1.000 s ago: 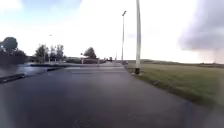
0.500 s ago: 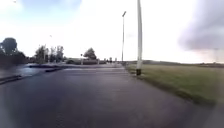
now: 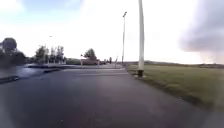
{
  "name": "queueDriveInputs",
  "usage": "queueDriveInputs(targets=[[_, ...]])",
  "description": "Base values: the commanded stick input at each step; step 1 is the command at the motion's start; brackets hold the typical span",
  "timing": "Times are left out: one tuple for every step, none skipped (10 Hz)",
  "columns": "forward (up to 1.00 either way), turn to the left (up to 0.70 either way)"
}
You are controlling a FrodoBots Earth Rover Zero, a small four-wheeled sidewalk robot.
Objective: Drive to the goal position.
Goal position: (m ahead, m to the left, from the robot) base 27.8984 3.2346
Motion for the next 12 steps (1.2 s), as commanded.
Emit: queueDriveInputs(targets=[[0.45, 0.00], [0.45, 0.00], [0.45, 0.00], [0.45, 0.00], [0.45, 0.00], [0.45, 0.00], [0.45, 0.00], [0.45, 0.00], [0.45, 0.00], [0.45, 0.00], [0.45, 0.00], [0.45, 0.00]])
